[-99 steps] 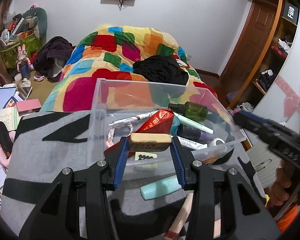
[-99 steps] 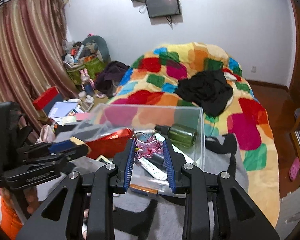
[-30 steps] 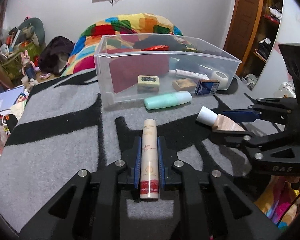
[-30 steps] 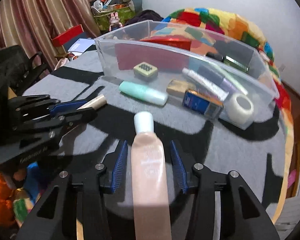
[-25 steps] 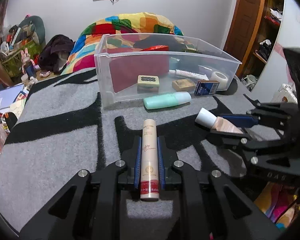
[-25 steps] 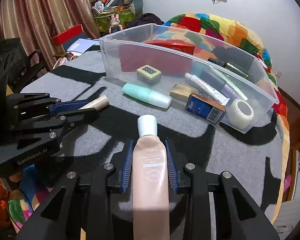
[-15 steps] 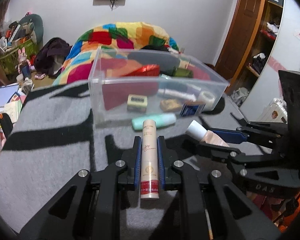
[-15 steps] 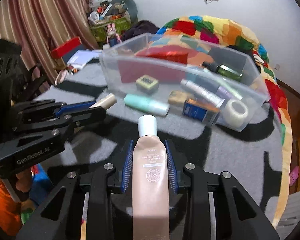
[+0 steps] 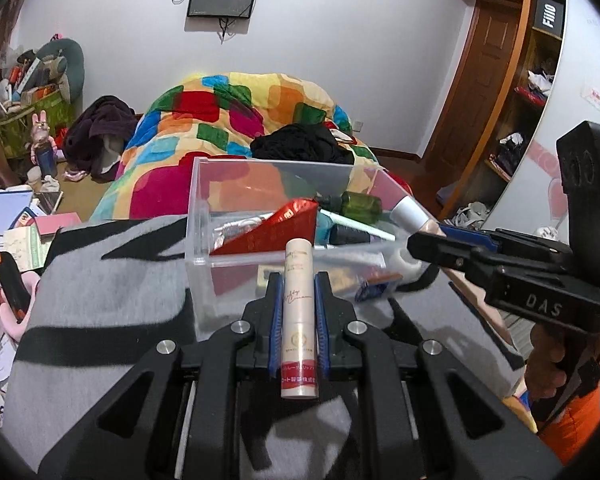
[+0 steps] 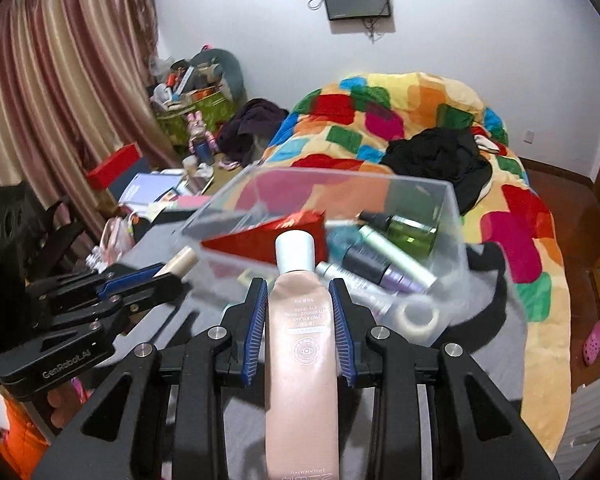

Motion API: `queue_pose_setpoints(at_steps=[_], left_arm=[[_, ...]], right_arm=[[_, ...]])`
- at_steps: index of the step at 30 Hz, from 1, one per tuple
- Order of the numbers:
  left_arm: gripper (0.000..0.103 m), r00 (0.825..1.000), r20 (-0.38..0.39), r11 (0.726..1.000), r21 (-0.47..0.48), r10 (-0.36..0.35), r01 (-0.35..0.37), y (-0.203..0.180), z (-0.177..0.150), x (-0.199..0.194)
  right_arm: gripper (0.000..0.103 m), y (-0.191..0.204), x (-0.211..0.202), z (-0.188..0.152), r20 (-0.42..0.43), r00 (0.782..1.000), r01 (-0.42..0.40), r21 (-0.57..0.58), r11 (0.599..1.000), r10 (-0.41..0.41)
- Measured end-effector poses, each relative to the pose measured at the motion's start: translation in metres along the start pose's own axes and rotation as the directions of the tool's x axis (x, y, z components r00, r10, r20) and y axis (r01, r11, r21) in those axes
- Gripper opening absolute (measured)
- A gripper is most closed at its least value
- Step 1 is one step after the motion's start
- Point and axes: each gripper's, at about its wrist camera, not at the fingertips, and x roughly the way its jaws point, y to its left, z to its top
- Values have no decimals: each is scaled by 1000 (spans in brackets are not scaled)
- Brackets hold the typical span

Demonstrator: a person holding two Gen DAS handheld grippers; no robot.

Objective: Organize objects
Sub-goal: 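Lower both tubes into the box and open both tools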

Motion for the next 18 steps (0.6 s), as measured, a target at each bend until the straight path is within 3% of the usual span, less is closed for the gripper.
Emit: queue_pose_setpoints(at_steps=[9,16,18], left_arm=[[14,998,-60,999,-20,-37,36,6,26,30],[14,991,-123,998,14,-61,63,-8,37,55],[15,991,-114,997,26,-65,68,-13,41,54]], right_arm=[[29,-34,31,26,-50,997,57,82,995,-53],[29,-33,58,33,-127,988,85,21,996,-82],[29,-34,53,36,-111,991,83,19,996,-80]])
